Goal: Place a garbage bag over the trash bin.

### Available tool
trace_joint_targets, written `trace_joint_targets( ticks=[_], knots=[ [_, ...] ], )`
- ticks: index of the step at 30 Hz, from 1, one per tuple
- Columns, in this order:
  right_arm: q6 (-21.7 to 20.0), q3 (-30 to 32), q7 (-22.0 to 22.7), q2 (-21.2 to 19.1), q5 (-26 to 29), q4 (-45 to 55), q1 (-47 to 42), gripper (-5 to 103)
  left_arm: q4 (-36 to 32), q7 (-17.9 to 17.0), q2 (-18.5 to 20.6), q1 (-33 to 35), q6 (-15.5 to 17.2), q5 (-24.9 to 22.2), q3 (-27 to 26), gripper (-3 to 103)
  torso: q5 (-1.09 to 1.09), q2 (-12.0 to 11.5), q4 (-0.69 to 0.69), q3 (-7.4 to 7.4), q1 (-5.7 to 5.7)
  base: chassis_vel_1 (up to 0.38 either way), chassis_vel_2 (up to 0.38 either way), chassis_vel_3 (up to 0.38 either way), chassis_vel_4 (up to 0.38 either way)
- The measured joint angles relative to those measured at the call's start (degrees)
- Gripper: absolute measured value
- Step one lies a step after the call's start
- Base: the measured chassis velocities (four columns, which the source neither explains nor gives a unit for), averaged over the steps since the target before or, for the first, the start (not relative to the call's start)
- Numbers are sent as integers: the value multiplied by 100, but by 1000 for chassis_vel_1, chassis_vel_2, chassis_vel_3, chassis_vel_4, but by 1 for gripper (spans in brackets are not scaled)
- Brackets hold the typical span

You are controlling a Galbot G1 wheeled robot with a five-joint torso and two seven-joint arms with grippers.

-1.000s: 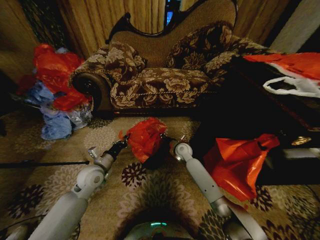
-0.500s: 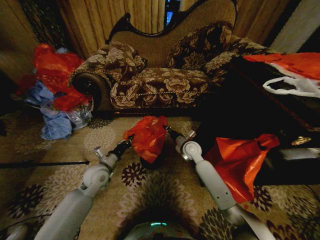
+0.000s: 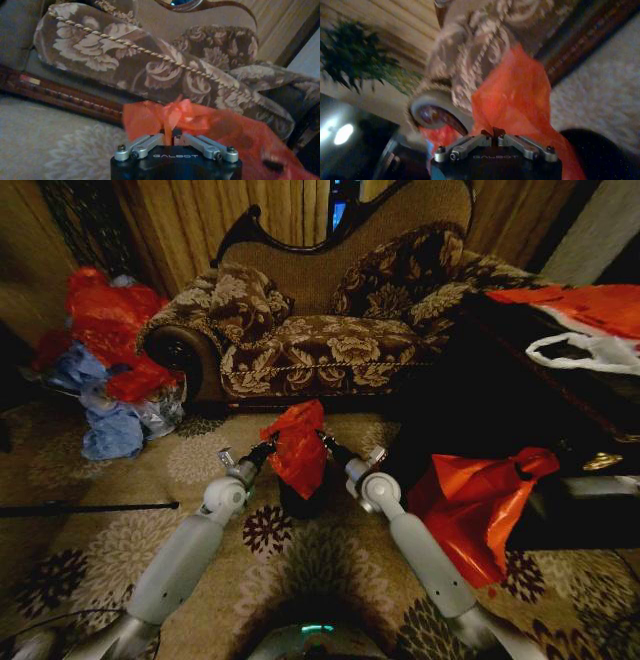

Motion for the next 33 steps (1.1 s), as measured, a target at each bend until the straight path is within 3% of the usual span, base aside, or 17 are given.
trace_joint_targets(
  ticks=[15, 25, 29, 33],
  knots=[
    [-67, -472, 30, 352, -832, -839, 4, 0, 12, 55, -109, 320, -35, 341, -34, 0, -1, 0, 1, 0, -1, 0, 0, 0, 0],
    [-184, -412, 123, -51, -1302, -470, -315, -1, -47, 37, -147, 419, 1, 475, -37, 0, 0, 0, 1, -1, -1, 0, 0, 0, 0],
    [-214, -287, 221, -390, -1389, 51, -465, 21, -94, 30, -141, 480, 18, 529, -67, 0, 1, 1, 0, -1, -1, 0, 0, 0, 0],
    [-214, -242, 265, -580, -1416, 324, -551, 31, -102, 29, -116, 515, 20, 539, -112, 0, 1, 1, 1, -1, -1, 0, 0, 0, 0]
  ],
)
